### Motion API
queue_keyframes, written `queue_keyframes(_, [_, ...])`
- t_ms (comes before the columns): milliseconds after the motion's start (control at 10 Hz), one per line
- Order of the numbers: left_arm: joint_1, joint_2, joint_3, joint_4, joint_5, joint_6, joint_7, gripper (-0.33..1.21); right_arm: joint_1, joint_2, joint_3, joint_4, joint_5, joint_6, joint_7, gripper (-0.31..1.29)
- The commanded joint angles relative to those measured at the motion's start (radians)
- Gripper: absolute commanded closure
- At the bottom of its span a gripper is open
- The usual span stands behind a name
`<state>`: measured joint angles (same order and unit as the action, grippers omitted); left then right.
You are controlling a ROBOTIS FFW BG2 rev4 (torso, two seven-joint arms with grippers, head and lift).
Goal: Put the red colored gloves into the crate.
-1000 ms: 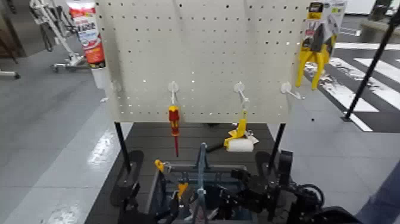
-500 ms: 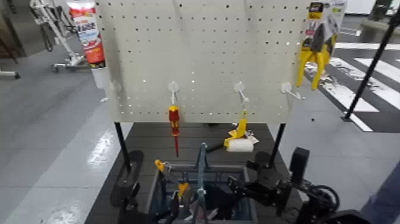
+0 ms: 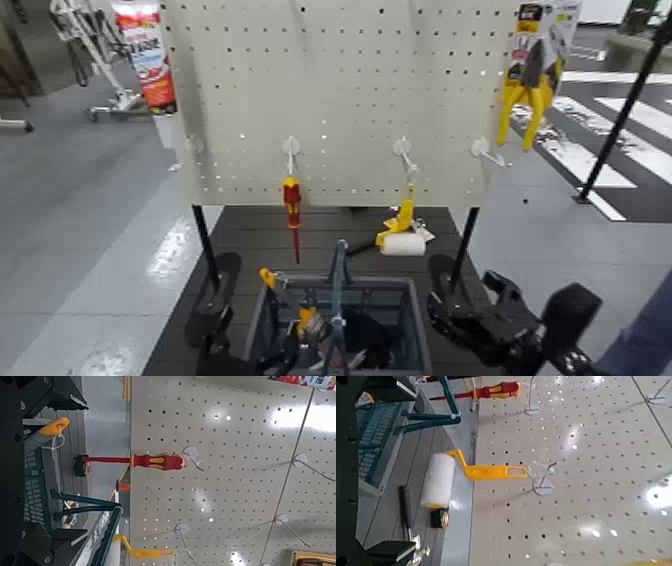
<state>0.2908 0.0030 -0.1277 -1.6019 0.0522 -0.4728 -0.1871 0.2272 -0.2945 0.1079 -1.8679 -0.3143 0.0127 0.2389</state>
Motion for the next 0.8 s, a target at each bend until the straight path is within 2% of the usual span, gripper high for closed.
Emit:
queue_keyframes(100, [0.004, -0.086, 0.003, -0.003, 0.0, -0.001, 0.0, 0.17, 0.142, 0.009, -0.034, -0.112, 0.098, -0.06, -0.066, 0.01])
queue_keyframes(300, [0.01, -0.084, 0.01, -0.006, 0.0, -0.001, 0.001, 0.17, 0.21, 0.02, -0.056, -0.152, 0.112, -0.056, -0.072, 0.01])
queue_keyframes(400, [0.013, -0.084, 0.013, -0.009, 0.0, -0.003, 0.001, 0.17, 0.241, 0.035, -0.057, -0.166, 0.133, -0.056, -0.079, 0.01])
queue_keyframes(500, [0.016, -0.084, 0.016, -0.012, 0.0, -0.003, 0.001, 0.17, 0.261, 0.035, -0.059, -0.174, 0.165, -0.057, -0.081, 0.01])
queue_keyframes(600, [0.014, -0.084, 0.014, -0.012, 0.0, -0.001, 0.001, 0.17, 0.267, 0.035, -0.059, -0.168, 0.175, -0.097, -0.087, 0.01])
queue_keyframes(800, [0.016, -0.084, 0.016, -0.012, 0.0, -0.001, 0.001, 0.17, 0.276, 0.046, -0.059, -0.168, 0.185, -0.105, -0.099, 0.01])
